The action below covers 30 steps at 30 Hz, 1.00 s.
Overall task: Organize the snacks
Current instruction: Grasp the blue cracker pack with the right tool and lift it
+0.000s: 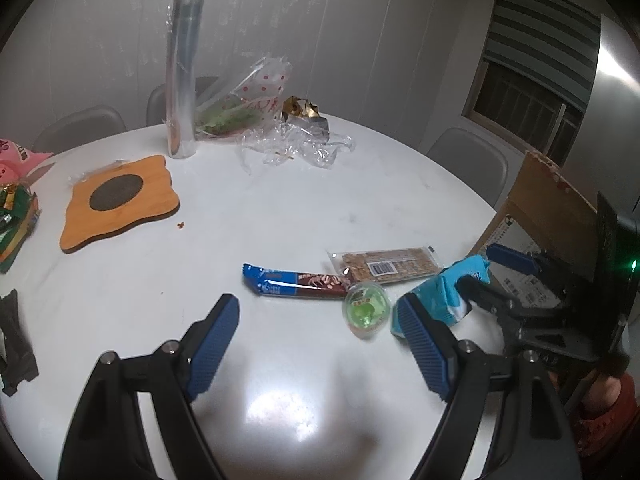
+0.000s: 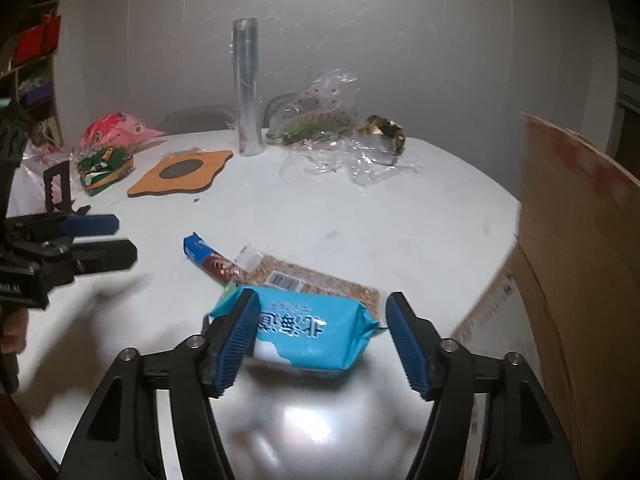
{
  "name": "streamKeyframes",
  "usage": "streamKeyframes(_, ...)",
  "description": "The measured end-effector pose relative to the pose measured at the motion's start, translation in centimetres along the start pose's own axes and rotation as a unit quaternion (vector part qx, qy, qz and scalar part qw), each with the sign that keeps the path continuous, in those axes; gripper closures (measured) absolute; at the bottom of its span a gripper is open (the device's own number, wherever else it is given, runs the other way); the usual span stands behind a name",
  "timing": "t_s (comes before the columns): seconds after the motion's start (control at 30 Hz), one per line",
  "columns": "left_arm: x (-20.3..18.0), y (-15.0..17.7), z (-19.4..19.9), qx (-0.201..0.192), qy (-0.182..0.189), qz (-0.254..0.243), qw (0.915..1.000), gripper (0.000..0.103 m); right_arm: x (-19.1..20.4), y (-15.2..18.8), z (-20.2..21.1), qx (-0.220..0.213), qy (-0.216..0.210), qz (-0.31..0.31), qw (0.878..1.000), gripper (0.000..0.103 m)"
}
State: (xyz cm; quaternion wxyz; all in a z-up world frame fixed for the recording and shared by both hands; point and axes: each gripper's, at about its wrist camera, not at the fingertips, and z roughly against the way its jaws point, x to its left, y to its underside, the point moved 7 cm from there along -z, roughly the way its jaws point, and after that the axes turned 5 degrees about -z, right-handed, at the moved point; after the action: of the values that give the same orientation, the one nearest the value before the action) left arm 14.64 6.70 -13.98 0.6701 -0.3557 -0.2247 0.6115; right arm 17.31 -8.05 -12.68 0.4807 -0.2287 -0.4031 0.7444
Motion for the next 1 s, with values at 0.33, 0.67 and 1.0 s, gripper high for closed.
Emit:
streamKeyframes(0.33,-1.0,0.6,0.7,0.001,0.001,-0.007,1.0,0.024,-1.2,2.2,0.6,0.019,-0.041,-0.055,0.997,0.034)
streamKeyframes(0.67,-1.1,0.7,0.6,0.0,-0.001,-0.007,1.0,0.024,-0.6,3.5,-0.9,0.064,-0.063,-0.037,0.995,0.033)
streamKeyframes(1.0,-0.6,1.0,0.3,0.007,-0.001,-0.002,1.0,0.024,0.0,1.9,-1.7,0.05,-0.069,0.017,0.996,0.028)
